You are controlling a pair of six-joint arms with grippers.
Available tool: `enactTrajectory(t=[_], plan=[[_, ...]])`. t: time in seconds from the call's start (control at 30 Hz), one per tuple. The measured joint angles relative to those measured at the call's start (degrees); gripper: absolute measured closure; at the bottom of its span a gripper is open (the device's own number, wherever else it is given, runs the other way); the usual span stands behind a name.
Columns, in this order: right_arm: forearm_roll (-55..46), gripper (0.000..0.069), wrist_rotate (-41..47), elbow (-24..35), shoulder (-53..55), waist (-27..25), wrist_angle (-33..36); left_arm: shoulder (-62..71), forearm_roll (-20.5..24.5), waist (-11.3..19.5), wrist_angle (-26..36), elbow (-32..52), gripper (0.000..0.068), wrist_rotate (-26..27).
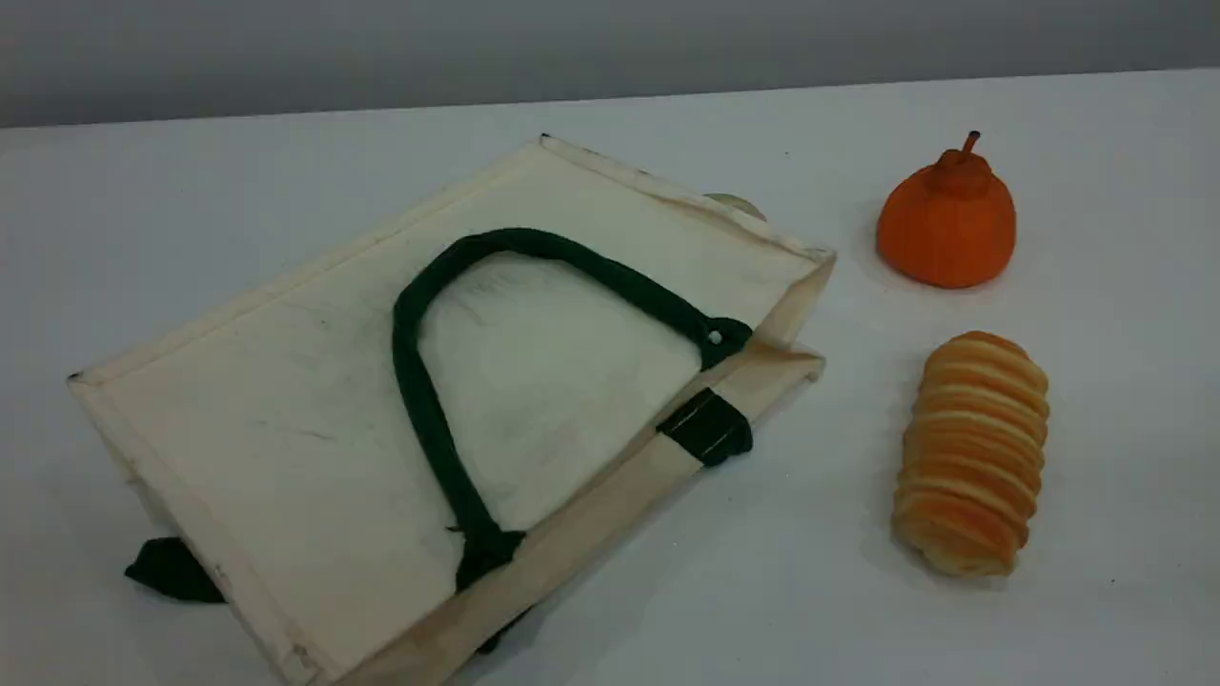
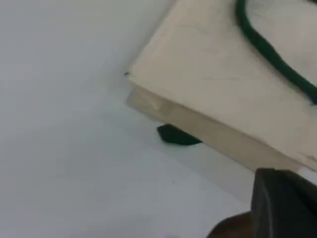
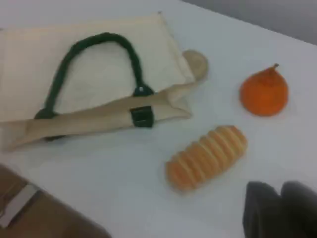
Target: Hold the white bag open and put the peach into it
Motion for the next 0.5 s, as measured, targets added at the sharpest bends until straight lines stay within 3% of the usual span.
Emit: enactTrajectory(t=[0.27,0.4,0.5], plan=[[0.1,0.0624,-0.1,0.0,0.0,-12.6,0.0,-0.1,0.0,10.0,0.0,0.0,0.064,0.0],[0.1,0.0619,-0.2,0.0,-0.1,-19.1,0.0,-2.5,0.0,11.2,-0.1,0.0,0.0638,0.0],[0.1,0.0615,-0.2,0.0,-0.2,-20.5,0.0,-5.4,0.0,11.2,-0.1,0.0,0.0633,0.0]])
